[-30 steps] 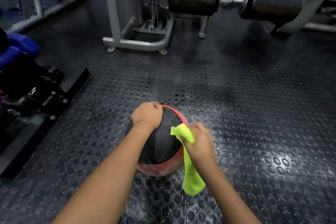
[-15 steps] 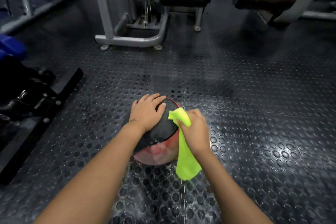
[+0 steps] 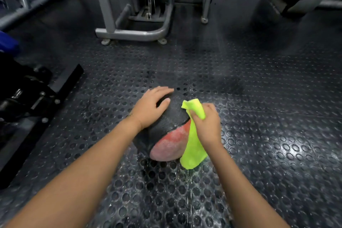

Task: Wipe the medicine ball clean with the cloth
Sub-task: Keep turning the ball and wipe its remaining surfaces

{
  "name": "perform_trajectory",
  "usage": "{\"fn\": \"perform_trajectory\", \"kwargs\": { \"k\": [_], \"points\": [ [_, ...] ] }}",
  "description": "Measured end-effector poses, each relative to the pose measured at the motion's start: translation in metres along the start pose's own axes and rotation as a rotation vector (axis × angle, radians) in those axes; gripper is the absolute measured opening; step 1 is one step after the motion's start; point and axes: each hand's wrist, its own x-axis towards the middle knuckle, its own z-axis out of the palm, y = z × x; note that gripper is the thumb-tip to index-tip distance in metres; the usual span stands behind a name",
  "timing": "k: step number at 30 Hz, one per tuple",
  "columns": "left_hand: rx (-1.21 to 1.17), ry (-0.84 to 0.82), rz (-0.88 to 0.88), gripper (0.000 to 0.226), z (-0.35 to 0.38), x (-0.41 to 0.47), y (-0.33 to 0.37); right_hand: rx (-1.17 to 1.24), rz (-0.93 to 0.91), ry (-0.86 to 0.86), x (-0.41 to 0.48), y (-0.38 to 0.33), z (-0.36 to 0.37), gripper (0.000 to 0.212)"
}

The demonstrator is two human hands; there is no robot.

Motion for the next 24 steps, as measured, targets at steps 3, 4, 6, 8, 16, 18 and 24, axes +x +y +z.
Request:
{"fn": "perform_trajectory", "kwargs": {
  "k": [3, 4, 6, 8, 16, 18, 24],
  "points": [
    [0.147, 0.066, 0.05, 0.063, 0.006, -0.01, -0.005, -0.012, 0.039, 0.004, 0.015, -0.002, 0.0, 0.014],
    [0.167, 0.09, 0.032, 0.065, 0.008, -0.007, -0.004, -0.028, 0.028, 0.011, 0.013, -0.001, 0.001, 0.013],
    [0.159, 0.096, -0.019, 0.061, 0.011, 0.006, -0.001, -0.067, -0.067, 0.049, -0.006, 0.0, 0.005, 0.015],
    [0.147, 0.083, -0.053, 0.053, 0.011, 0.018, 0.001, -0.057, -0.169, 0.04, -0.027, 0.001, 0.007, 0.021],
    [0.187, 0.15, -0.19, 0.038, 0.019, 0.038, 0.014, -0.077, -0.068, 0.091, 0.007, 0.006, 0.007, 0.02],
    [0.178, 0.157, -0.196, 0.038, 0.018, 0.038, 0.014, -0.11, -0.174, 0.104, -0.023, 0.013, 0.013, 0.031],
    [0.177, 0.154, -0.232, 0.039, 0.016, 0.033, 0.013, -0.02, -0.059, 0.061, 0.019, -0.004, 0.004, 0.014]
  ]
}}
